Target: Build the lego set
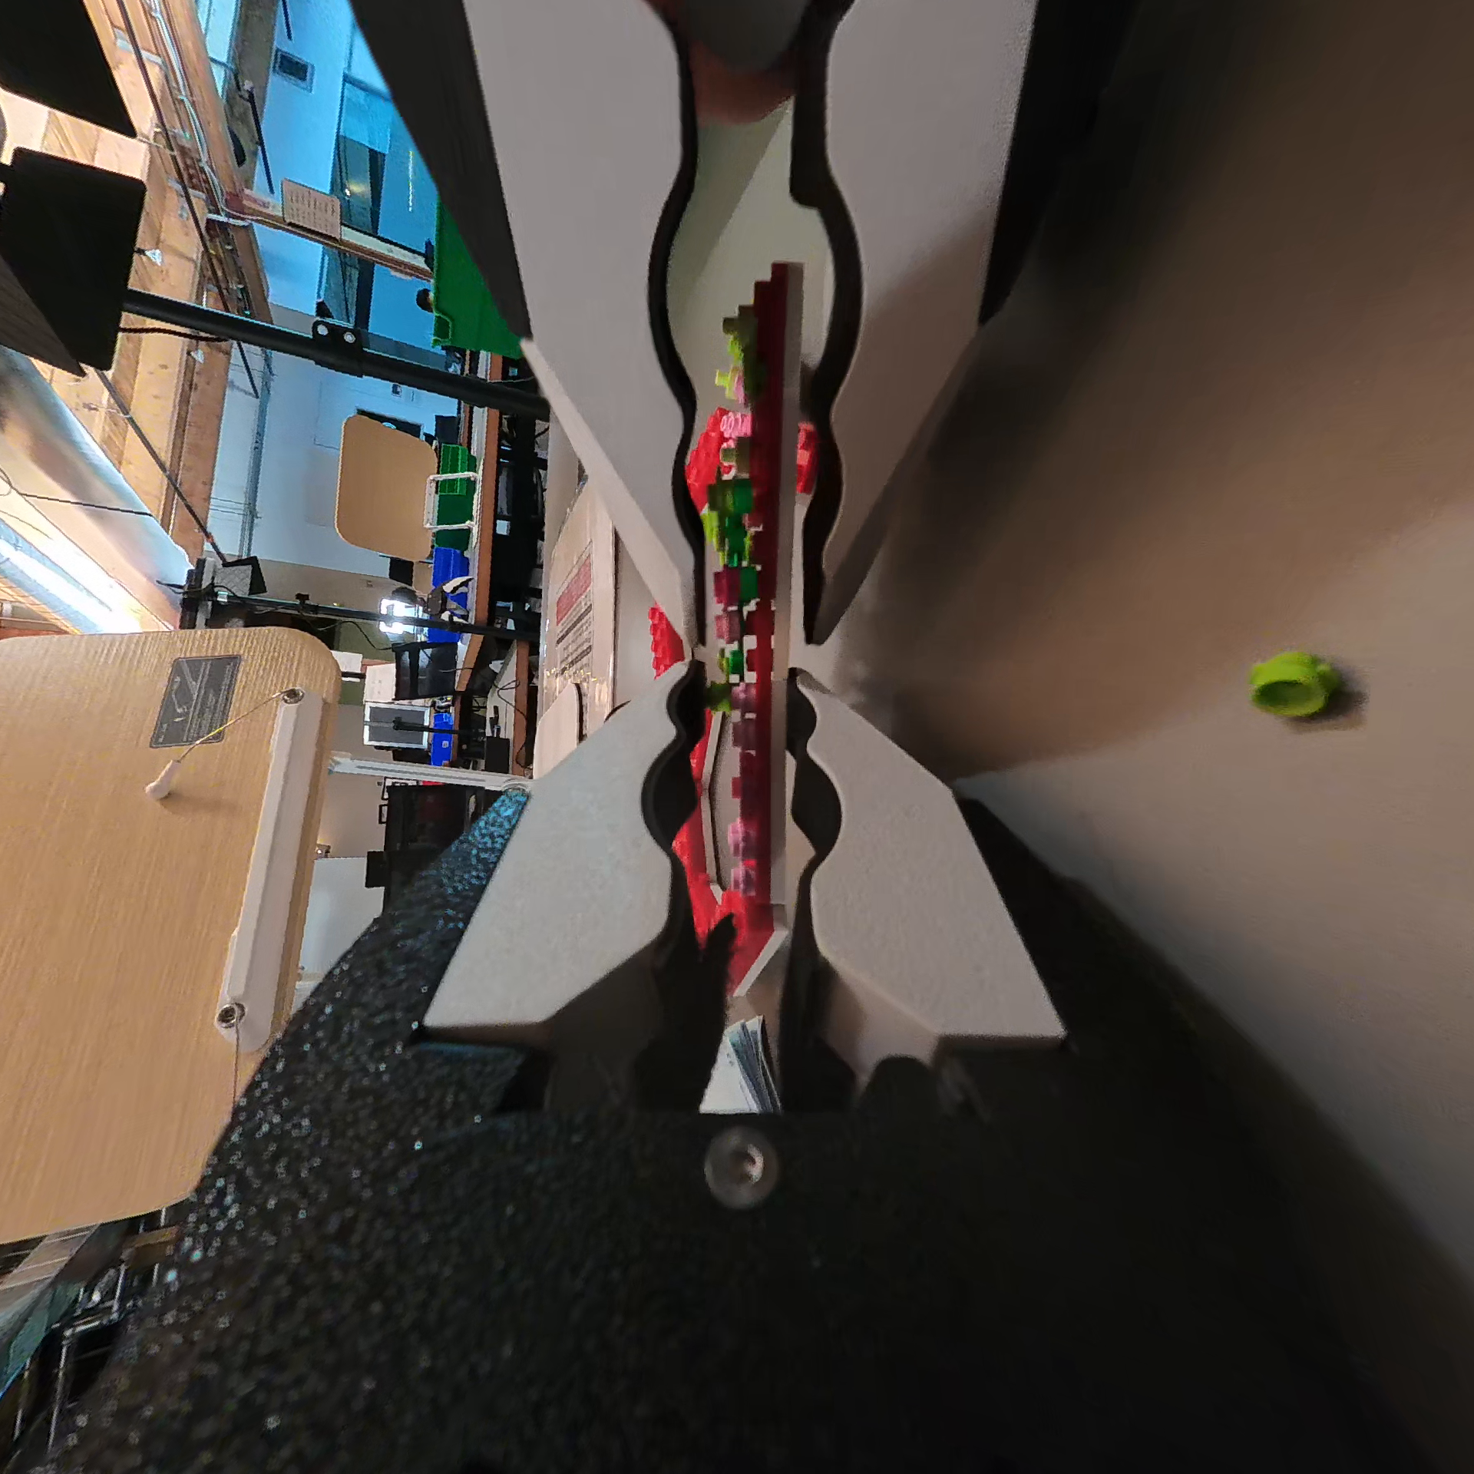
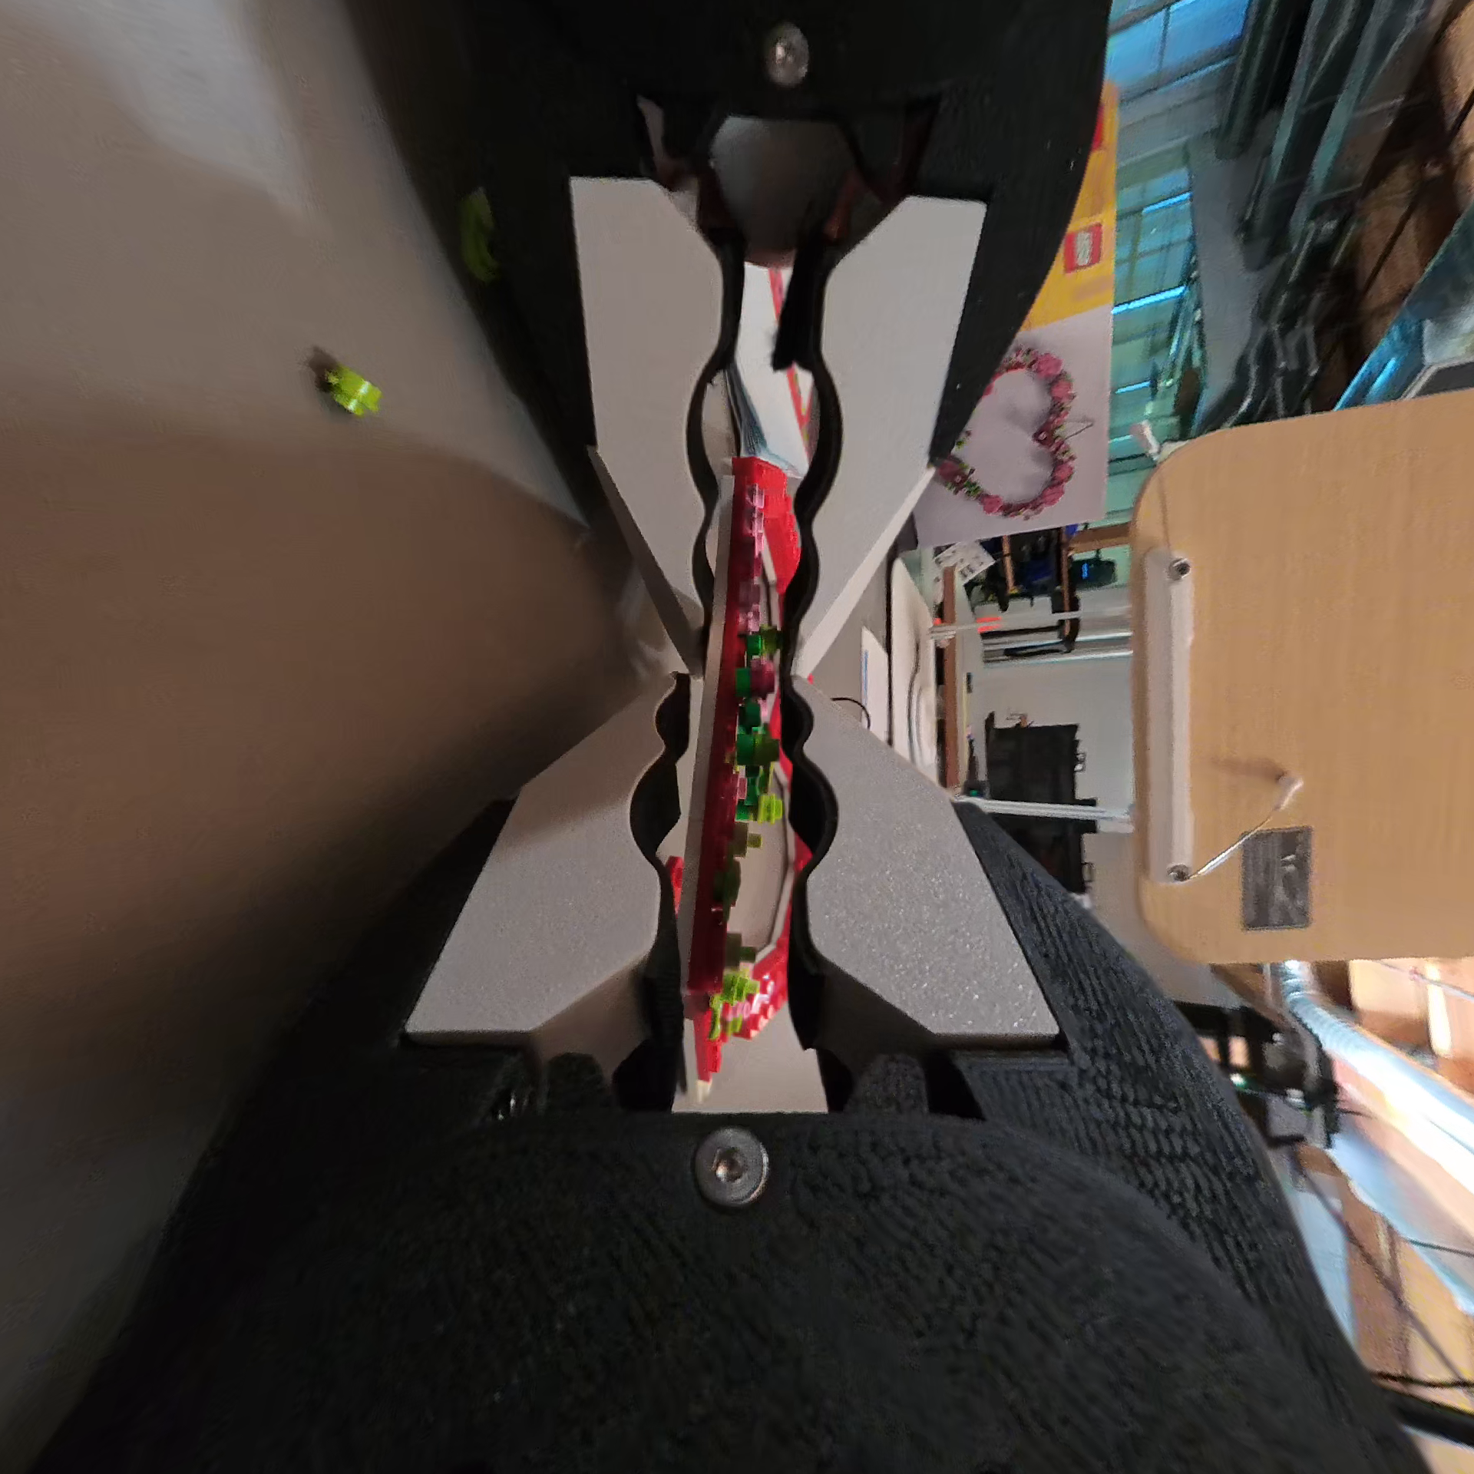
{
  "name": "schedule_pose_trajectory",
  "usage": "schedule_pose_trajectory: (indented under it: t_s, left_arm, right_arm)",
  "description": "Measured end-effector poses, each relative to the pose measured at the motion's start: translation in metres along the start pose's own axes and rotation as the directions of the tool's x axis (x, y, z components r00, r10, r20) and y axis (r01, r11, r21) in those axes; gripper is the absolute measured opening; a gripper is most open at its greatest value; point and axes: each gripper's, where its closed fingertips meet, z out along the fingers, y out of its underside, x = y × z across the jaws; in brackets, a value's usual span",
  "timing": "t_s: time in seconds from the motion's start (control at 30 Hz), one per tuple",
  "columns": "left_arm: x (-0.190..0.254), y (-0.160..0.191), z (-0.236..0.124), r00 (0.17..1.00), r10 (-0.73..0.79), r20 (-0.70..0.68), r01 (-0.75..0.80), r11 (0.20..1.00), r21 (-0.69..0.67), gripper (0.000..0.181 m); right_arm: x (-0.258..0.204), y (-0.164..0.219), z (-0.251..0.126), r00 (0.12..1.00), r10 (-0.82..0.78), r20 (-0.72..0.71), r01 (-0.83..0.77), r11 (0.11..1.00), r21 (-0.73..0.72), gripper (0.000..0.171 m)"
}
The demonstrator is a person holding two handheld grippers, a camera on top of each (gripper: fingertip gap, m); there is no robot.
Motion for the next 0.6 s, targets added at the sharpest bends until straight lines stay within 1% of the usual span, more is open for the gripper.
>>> schedule_pose_trajectory:
  t_s: [0.37, 0.6]
  left_arm:
    - [0.0000, -0.0018, 0.0001, 1.000, -0.014, -0.008, 0.014, 1.000, 0.008, 0.017]
    - [-0.0026, -0.0053, -0.0010, 1.000, -0.028, -0.006, 0.028, 0.999, 0.030, 0.017]
  right_arm:
    - [-0.0003, -0.0075, -0.0010, 0.996, -0.089, 0.003, 0.088, 0.995, 0.054, 0.015]
    - [0.0028, -0.0089, -0.0046, 0.999, -0.041, 0.028, 0.038, 0.994, 0.105, 0.013]
